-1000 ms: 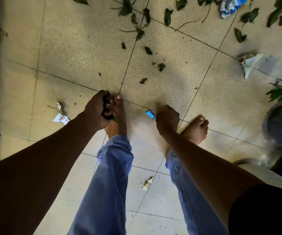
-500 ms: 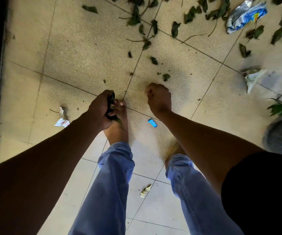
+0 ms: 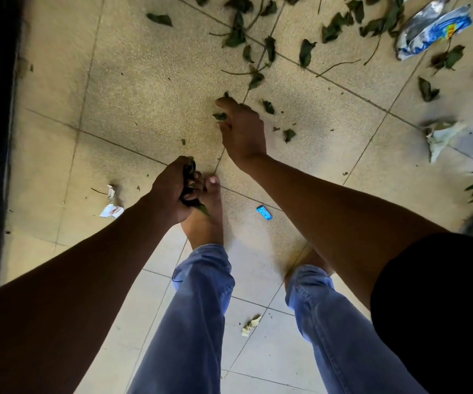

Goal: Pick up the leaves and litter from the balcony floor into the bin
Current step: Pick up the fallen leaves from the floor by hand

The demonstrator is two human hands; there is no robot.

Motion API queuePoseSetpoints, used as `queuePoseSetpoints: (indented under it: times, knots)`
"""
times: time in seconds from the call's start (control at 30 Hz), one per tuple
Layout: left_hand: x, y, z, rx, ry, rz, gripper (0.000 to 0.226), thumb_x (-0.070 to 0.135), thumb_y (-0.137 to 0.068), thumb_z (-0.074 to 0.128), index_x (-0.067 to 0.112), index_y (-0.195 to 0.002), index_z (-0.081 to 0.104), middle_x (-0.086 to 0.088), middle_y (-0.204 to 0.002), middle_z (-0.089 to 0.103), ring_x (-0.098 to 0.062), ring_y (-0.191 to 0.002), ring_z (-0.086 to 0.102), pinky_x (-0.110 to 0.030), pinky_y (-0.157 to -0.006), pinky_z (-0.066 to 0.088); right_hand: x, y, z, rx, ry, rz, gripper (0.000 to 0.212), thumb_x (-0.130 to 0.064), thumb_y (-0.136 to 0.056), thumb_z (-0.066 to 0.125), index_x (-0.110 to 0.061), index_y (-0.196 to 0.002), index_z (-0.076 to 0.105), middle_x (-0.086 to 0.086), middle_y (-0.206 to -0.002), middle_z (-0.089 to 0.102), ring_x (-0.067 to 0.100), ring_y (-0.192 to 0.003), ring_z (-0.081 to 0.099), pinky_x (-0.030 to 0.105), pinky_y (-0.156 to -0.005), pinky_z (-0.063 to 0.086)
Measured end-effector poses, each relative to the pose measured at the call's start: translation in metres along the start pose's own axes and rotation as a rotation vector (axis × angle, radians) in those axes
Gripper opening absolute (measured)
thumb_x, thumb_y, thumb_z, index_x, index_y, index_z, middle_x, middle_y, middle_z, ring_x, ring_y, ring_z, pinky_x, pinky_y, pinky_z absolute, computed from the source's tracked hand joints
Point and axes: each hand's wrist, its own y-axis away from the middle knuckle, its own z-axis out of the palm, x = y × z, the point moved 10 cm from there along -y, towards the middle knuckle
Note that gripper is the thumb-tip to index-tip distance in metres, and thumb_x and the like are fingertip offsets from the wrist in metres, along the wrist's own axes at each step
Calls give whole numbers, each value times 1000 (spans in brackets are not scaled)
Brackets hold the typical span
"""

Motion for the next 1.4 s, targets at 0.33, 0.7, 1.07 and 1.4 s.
queuePoseSetpoints:
  times: [0.33,0.7,1.07,1.4]
  knots:
    - [24,11,16,5,13,58,41,23,-103,43,20,-62,46,4,-48,40,-4,-29,27,-15,-28,18,11,-7,-21,75,100,88,12,-4,-86,65,-14,-86,71,6,-91,64,22,-82,62,31,-66,46]
    - [9,-2,19,33,-12,41,33,24,-102,47,19,-70,43,3,-53,41,-7,-29,33,-16,-27,20,49,-12,-66,121,202,44,15,4,-79,69,-10,-82,68,8,-109,57,18,-80,62,25,-65,48]
    - [4,0,17,39,-26,27,32,25,-102,47,19,-71,41,2,-57,39,-8,-30,39,-15,-28,18,103,14,-119,298,-178,346,36,1,-76,74,-15,-105,61,-8,-75,68,8,-75,71,30,-72,60]
    - [-5,-2,22,11,0,17,38,24,-102,47,19,-66,39,3,-53,40,-5,-34,34,-15,-28,18,108,38,-80,69,50,223,33,0,-76,72,-23,-99,66,-2,-96,68,15,-84,67,38,-78,58]
